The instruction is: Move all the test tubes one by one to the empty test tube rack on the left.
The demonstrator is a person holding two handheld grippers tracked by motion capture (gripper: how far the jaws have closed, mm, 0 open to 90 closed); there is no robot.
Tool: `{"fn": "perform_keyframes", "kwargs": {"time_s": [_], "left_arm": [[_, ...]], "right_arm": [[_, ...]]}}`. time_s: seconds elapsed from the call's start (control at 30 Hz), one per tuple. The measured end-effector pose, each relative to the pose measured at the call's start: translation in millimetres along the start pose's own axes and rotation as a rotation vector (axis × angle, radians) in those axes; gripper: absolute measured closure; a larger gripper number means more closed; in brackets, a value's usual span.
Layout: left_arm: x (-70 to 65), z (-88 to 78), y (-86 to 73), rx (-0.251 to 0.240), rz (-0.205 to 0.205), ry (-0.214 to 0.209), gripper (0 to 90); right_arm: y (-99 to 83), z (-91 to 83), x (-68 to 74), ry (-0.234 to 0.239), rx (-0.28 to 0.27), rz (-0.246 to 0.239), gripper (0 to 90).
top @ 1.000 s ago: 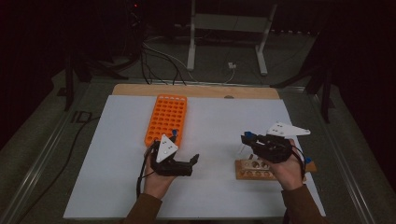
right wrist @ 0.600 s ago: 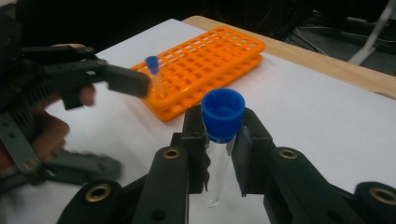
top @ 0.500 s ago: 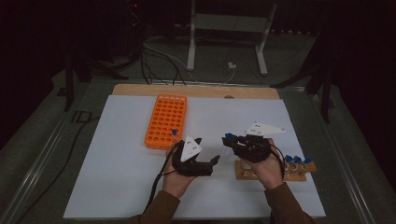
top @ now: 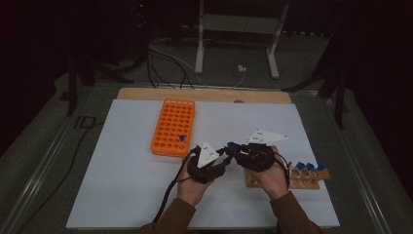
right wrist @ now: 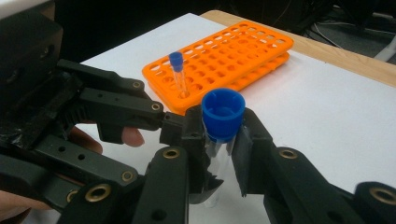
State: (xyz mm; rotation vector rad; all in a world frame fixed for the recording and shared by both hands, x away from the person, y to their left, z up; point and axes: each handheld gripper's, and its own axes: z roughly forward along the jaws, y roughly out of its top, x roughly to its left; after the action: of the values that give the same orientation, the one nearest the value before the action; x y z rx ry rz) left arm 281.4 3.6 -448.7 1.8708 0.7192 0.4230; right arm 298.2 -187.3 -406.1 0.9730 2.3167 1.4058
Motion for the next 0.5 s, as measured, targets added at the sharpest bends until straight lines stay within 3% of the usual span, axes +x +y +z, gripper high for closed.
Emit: {"fn": "perform_keyframes", "kwargs": {"time_s": [0.27,0.47,0.5], "left_arm": [[-1.4,0.5,0.1,-0.012,0.0,-0.013,75.0],[-1.0,0.5,-0.2,-0.003,0.014,-0.017,76.5],[-0.1,0.5,-0.2,-0.002,0.012,-0.013,76.6]], "right_arm": [[-1.0,1.1,0.9,0.005,0.002,0.0,76.6],[-1.5,1.2,0.3,0.008,0.006,0.001,75.6],[-1.5,0.9,0.2,0.004,0.003,0.004,72.3]]}}
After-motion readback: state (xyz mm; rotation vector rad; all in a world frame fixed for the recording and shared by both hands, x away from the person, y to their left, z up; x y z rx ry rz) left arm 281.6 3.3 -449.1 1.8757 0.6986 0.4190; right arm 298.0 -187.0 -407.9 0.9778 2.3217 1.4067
